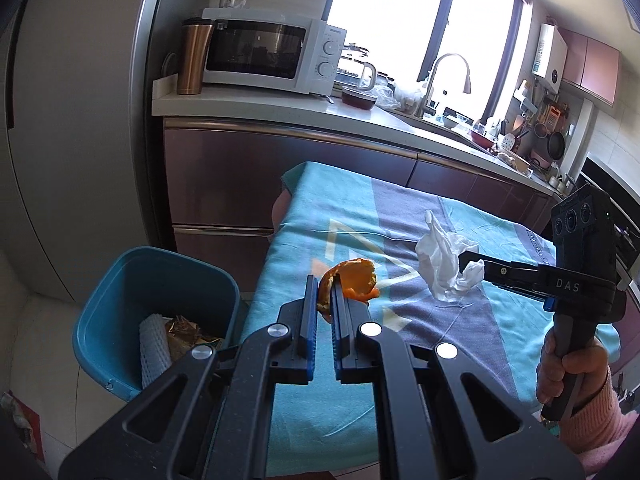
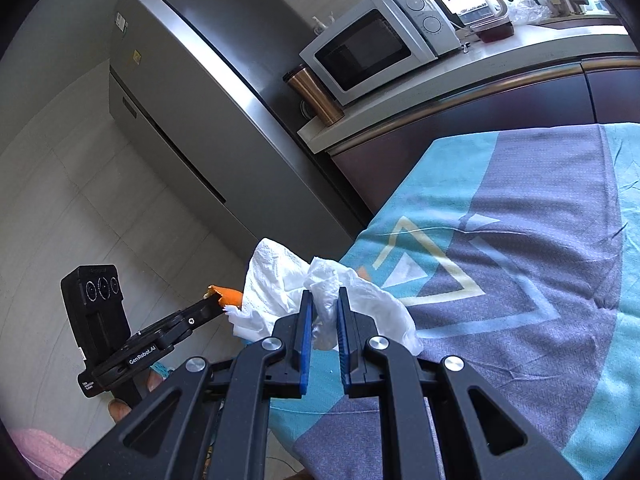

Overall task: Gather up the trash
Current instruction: 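Carry orange peel and white tissue over the teal bin with both tools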

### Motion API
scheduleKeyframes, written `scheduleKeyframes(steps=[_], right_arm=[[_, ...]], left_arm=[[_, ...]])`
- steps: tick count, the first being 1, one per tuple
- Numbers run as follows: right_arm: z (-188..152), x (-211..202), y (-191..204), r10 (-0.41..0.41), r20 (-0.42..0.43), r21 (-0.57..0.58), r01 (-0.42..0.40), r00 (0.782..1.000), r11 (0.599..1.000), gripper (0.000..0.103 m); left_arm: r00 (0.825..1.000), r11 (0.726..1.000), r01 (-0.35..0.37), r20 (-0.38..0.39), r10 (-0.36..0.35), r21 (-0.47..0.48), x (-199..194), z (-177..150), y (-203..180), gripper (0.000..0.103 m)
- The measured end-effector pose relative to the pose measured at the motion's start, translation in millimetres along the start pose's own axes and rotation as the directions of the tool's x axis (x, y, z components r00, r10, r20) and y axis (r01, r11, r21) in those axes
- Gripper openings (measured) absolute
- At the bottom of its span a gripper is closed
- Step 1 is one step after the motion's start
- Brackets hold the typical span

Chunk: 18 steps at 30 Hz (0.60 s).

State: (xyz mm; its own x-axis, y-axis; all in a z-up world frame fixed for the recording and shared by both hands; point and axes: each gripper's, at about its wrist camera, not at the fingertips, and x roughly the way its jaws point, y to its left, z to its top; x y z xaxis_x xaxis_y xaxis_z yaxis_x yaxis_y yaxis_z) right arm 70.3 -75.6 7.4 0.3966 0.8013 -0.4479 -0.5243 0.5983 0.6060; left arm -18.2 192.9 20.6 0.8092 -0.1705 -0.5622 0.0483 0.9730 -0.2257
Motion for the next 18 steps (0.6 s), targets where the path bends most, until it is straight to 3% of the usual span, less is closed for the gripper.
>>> scheduleKeyframes(steps=[18], right_arm=[[4.9,40.3,28.3,0.044,-0.068,-0.051,-0.047,0.997,0.998,0.011]], left_arm=[[0.993,0.988,-0.112,0.03,0.115,-0.109,-26.4,-5.2,63.1,0.007]])
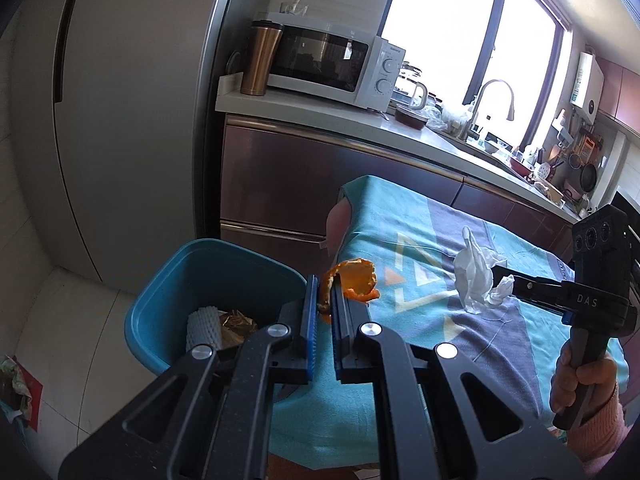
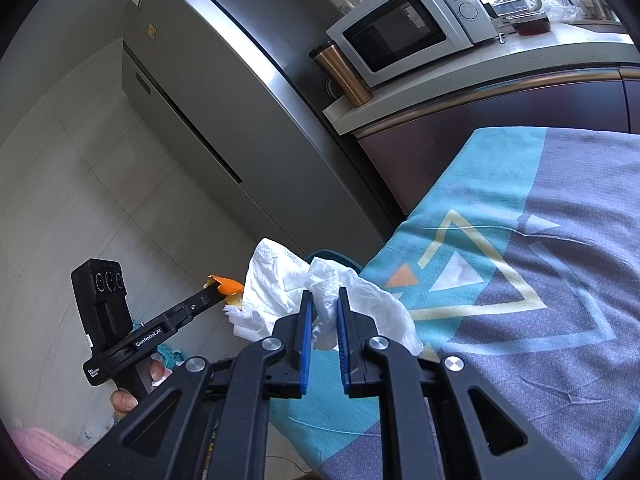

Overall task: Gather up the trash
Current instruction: 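Carry orange peel and white tissue over the teal bin with both tools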

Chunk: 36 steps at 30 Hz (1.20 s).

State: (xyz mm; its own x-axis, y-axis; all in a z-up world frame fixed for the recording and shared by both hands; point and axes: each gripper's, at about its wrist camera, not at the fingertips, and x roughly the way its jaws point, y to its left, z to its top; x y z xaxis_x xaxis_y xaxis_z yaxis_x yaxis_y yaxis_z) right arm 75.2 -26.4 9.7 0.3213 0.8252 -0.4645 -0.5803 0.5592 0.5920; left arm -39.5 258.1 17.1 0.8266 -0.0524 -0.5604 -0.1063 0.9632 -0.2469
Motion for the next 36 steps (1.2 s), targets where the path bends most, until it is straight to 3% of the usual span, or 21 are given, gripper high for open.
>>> scheduleKeyframes(steps=[36], right_arm=[[15.2,79.7,55.2,0.076,-0.124,-0.11,-0.089,0.989,0.99,0.011]], left_arm=[[0.992,0.99,-0.117,-0.058,0.113,-0.078,16.0,-20.9,54.5,0.007]])
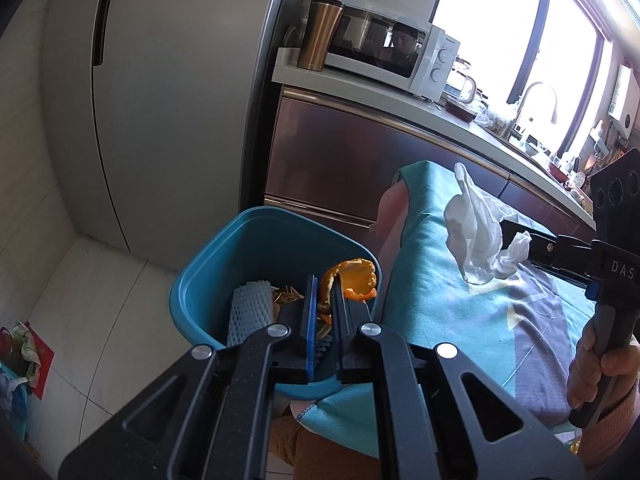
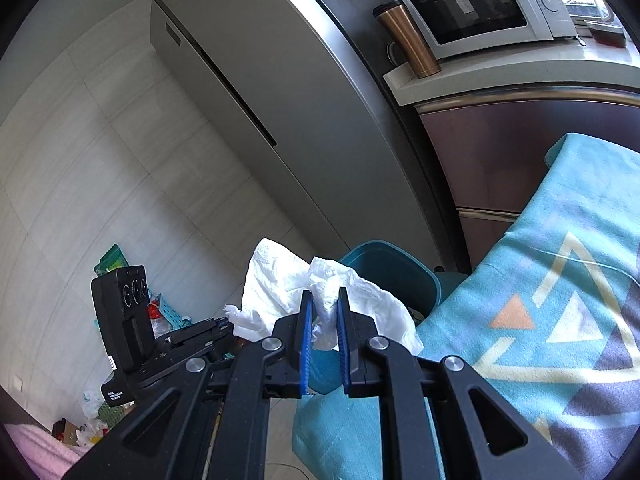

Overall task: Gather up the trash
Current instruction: 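Carry orange peel and white tissue over the teal bin with both tools, then open both tools to drop the peel and tissue into the teal bin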

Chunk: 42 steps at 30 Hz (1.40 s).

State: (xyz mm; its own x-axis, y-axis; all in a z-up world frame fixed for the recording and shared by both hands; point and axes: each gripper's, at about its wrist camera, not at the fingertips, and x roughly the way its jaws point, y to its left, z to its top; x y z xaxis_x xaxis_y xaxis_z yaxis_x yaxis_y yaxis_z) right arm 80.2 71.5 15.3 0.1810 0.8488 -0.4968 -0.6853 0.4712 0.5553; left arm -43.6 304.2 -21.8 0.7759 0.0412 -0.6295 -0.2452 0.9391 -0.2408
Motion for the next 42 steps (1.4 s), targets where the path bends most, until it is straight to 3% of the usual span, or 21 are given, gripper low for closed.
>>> scheduleKeyframes(steps=[18,42], right_arm=[[9.6,42.7,-3.4,0.018,-0.065,0.026,-0.017,0.998,1.0,0.011],[11.1,85.0,-14.2,-0.036,-0.128,0.048,0.043,0.991,0.998,0.011]], left_arm=[[0.999,1.0,-0.025,-0.034,0.024,-0.005,18.9,-6.6,7.2,0.007],[0.996,0.999,-0.044,-0.082,0.043,-0.016,45.5,-13.2,11.7,0.007]])
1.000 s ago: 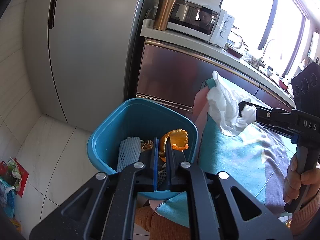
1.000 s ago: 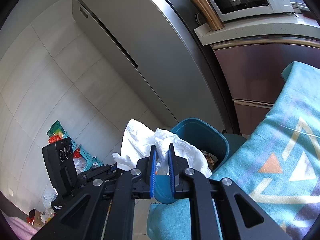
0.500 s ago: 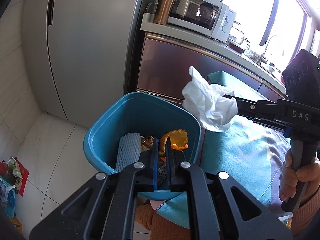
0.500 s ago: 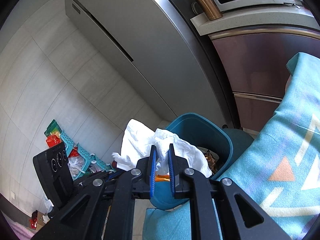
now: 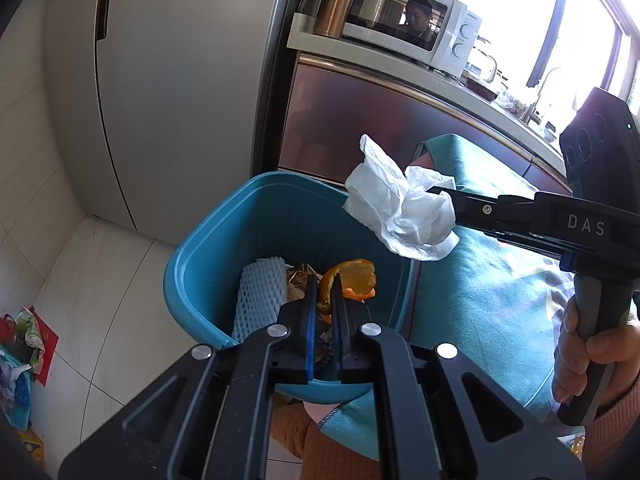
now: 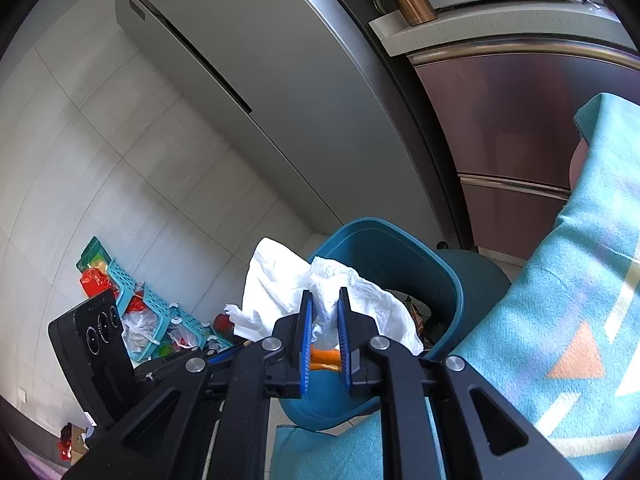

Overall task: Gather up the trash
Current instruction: 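Open both tools to drop the peel and tissue into the teal bin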

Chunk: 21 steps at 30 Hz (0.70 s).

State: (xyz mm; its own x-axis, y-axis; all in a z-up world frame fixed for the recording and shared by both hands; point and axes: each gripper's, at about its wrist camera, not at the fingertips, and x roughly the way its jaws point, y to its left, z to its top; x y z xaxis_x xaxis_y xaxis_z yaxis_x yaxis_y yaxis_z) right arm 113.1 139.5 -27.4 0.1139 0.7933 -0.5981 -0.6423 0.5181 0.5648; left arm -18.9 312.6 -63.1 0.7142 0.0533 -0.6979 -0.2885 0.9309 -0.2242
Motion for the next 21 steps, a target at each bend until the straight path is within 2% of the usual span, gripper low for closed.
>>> scheduleKeyframes(steps=[21], right_arm=[[0.7,35.7,-8.0,-0.094,-0.077,-0.001,0.094,0.993,0.996,0.013]], left_arm=[[0.997,0.999,-0.036,-0.075,0.035,-0.008,42.3,-4.0,6.9,0.007]])
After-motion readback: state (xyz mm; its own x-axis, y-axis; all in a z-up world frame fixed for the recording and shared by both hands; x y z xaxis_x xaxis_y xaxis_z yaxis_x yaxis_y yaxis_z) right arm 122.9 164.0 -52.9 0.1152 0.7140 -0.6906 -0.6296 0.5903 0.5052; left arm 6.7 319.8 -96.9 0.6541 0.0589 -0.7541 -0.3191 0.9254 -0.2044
